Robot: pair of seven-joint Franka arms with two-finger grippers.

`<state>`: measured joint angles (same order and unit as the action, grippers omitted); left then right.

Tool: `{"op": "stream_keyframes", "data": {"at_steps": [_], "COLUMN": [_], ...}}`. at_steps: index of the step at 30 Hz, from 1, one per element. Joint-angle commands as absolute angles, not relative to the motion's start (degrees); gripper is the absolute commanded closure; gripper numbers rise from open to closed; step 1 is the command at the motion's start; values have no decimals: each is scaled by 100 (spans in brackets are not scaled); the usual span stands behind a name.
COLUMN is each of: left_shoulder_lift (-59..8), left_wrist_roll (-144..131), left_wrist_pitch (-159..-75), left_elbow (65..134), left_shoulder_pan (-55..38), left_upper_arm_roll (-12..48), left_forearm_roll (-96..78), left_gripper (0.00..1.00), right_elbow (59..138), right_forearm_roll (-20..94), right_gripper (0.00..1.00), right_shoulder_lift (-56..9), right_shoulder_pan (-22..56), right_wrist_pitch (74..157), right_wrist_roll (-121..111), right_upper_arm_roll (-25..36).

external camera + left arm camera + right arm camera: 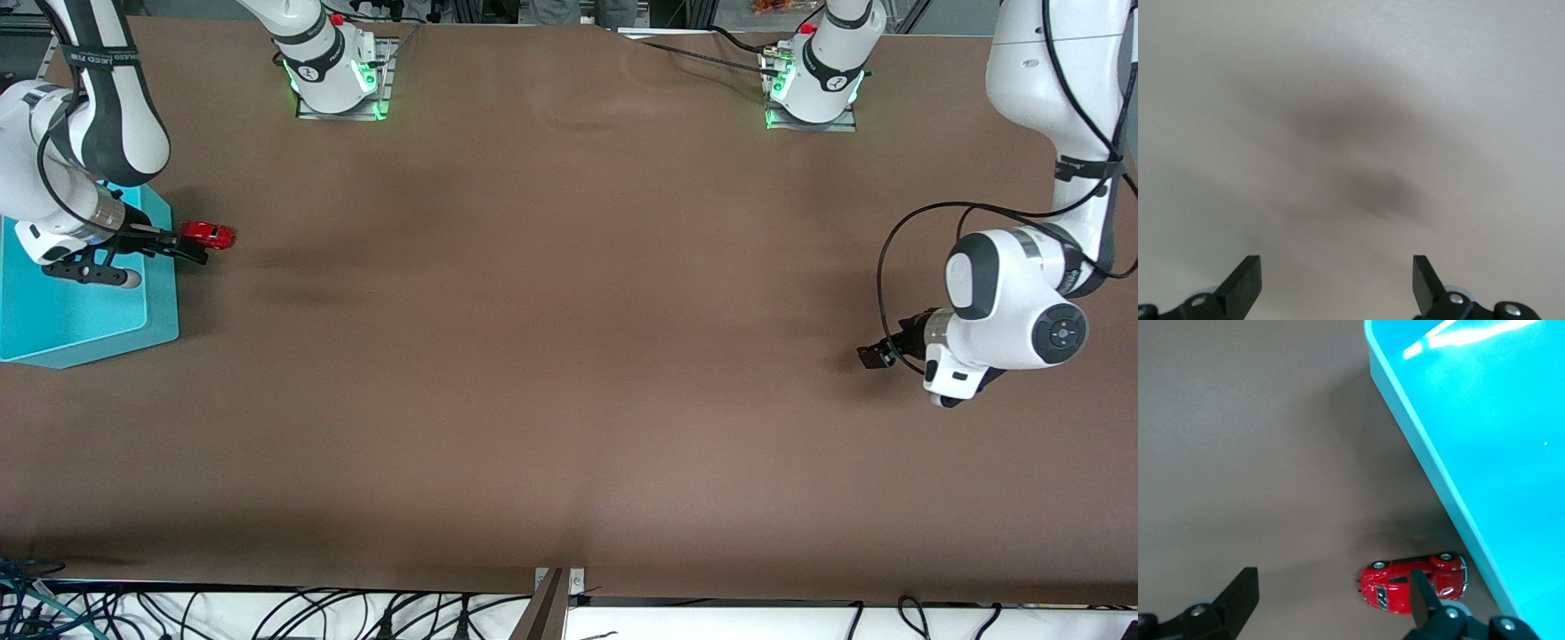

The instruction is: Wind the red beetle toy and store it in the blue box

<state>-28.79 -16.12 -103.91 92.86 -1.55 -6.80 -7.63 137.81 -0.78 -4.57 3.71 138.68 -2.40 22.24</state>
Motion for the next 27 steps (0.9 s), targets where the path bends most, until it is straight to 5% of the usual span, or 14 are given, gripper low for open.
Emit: {"op": "stream_keyframes", "data": {"at_steps": [1, 27], "left_shoulder_lift": [-2628, -2206], "left_wrist_roll": [-1380, -404], "left_wrist_pitch": [-10143, -9044], "left_elbow": [9132, 7884], "left_shoulder_pan": [-141, -141], "left_upper_arm_roll": [-694, -677], "left_forearm_roll": [-650, -650], "left_gripper": [0, 0], "right_elbow": [14203, 15486], "right_forearm_roll": [-62, -70], "right_gripper": [0, 0], "right_shoulder_lift": [-202, -263], "right_shoulder_pan": [352, 352], "right_wrist_pitch": [14246, 16022], "right_wrist_roll": [359, 2847], "right_upper_arm_roll": [2215, 2812]}}
